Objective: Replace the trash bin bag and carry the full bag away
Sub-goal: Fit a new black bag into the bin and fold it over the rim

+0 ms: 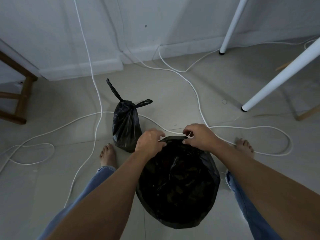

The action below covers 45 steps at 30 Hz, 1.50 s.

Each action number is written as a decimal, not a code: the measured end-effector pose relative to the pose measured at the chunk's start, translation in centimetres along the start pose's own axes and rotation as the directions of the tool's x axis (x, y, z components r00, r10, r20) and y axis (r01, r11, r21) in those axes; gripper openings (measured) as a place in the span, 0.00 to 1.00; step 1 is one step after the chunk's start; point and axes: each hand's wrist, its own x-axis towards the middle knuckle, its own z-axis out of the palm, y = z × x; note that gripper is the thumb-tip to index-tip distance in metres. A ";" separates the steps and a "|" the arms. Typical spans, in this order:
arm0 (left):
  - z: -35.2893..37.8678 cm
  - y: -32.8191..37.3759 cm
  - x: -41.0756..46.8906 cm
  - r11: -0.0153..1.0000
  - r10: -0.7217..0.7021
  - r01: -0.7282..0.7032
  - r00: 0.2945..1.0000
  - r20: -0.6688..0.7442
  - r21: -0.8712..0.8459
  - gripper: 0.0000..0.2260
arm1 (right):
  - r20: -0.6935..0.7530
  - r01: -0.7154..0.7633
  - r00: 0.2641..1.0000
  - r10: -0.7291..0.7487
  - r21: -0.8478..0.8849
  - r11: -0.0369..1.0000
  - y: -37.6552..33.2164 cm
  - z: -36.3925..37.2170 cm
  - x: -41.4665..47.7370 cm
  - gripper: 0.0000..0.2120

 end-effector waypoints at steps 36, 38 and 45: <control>0.8 -1.1 -0.4 0.966 0.219 -0.220 0.975 0.022 0.134 0.12 | 0.090 0.013 0.996 -0.006 -0.081 0.997 0.8 1.1 0.2 0.11; 0.7 -0.9 -0.5 0.925 0.219 -0.235 0.972 0.085 0.298 0.12 | 0.083 0.011 0.997 -0.003 -0.098 0.995 1.0 1.4 0.3 0.08; 0.8 -0.6 -1.2 0.897 0.093 -0.130 0.990 0.106 0.422 0.11 | 0.049 -0.010 0.999 0.014 -0.078 0.997 0.5 1.0 0.5 0.08</control>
